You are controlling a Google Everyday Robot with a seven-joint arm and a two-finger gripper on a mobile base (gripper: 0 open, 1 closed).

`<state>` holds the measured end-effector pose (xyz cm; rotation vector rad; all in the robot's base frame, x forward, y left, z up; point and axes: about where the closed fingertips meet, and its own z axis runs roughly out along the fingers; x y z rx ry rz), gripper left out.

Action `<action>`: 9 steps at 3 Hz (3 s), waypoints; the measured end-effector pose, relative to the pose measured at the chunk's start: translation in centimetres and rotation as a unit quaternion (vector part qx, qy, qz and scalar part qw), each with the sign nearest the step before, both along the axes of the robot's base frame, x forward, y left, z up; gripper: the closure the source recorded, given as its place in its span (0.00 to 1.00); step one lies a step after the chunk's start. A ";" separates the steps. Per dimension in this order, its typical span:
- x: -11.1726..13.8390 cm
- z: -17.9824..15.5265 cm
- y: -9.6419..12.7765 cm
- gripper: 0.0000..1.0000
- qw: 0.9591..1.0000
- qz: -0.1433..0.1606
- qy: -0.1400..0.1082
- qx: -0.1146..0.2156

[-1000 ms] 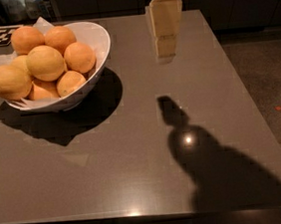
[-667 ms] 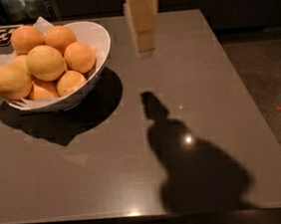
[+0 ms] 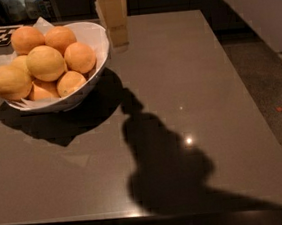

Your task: Pick orange from white bowl

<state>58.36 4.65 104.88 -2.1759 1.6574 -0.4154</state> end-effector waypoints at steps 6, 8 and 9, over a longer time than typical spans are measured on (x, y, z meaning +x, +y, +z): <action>2.0 -5.8 12.8 0.12 0.995 0.024 0.089 0.027; 1.7 -6.9 15.0 0.19 0.991 0.049 0.117 0.041; 2.5 -7.2 15.7 0.18 0.991 0.061 0.118 0.034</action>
Offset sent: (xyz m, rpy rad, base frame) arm 0.0021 0.0824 -0.0605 -0.0154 0.1840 0.0133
